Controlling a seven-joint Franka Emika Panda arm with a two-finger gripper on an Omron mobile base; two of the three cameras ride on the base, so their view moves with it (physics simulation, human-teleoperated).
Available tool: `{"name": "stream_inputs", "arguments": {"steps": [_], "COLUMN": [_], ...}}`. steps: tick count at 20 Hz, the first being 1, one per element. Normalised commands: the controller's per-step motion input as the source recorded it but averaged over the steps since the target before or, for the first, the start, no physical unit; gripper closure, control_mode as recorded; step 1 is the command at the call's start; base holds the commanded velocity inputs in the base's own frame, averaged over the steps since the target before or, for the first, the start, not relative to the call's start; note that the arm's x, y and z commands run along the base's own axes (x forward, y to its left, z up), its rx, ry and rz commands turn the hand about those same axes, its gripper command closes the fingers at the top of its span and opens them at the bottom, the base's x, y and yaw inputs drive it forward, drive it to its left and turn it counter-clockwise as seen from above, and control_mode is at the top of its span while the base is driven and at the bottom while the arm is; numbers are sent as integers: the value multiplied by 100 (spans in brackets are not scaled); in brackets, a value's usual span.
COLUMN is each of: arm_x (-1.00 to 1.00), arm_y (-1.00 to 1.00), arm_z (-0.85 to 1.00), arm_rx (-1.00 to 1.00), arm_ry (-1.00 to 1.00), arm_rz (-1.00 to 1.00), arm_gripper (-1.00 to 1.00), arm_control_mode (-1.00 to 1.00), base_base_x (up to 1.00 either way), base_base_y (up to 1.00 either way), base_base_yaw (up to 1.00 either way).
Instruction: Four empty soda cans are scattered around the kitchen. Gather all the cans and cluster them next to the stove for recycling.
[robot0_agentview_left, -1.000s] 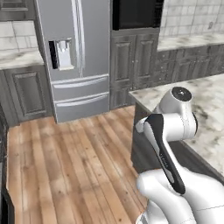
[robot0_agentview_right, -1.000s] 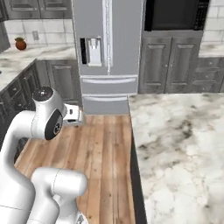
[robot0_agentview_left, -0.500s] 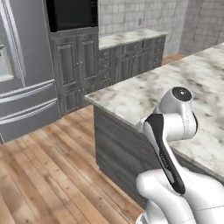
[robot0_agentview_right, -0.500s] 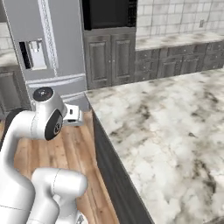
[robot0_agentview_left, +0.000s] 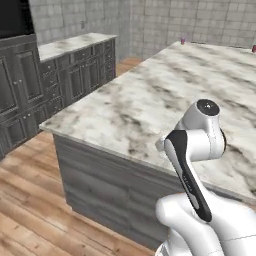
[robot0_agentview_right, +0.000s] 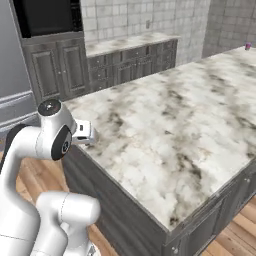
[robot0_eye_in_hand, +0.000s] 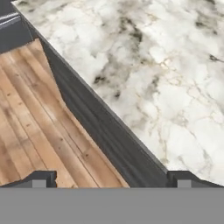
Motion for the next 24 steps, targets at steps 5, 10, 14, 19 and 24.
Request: {"name": "stream_inputs", "arguments": {"steps": [5, 10, 14, 19, 24], "arm_x": [0, 0, 0, 0, 0], "arm_y": [0, 0, 0, 0, 0], "arm_z": [0, 0, 0, 0, 0], "arm_rx": [0, 0, 0, 0, 0], "arm_ry": [0, 0, 0, 0, 0], "arm_rz": [0, 0, 0, 0, 0], "arm_gripper": [-100, -100, -100, -100, -100], "arm_control_mode": [100, 100, 100, 100, 100], "base_base_x": [-2, -5, -2, -3, 0], "base_base_y": [0, -18, -48, -77, -99], "base_base_yaw": [-54, -45, -36, -16, -3]}}
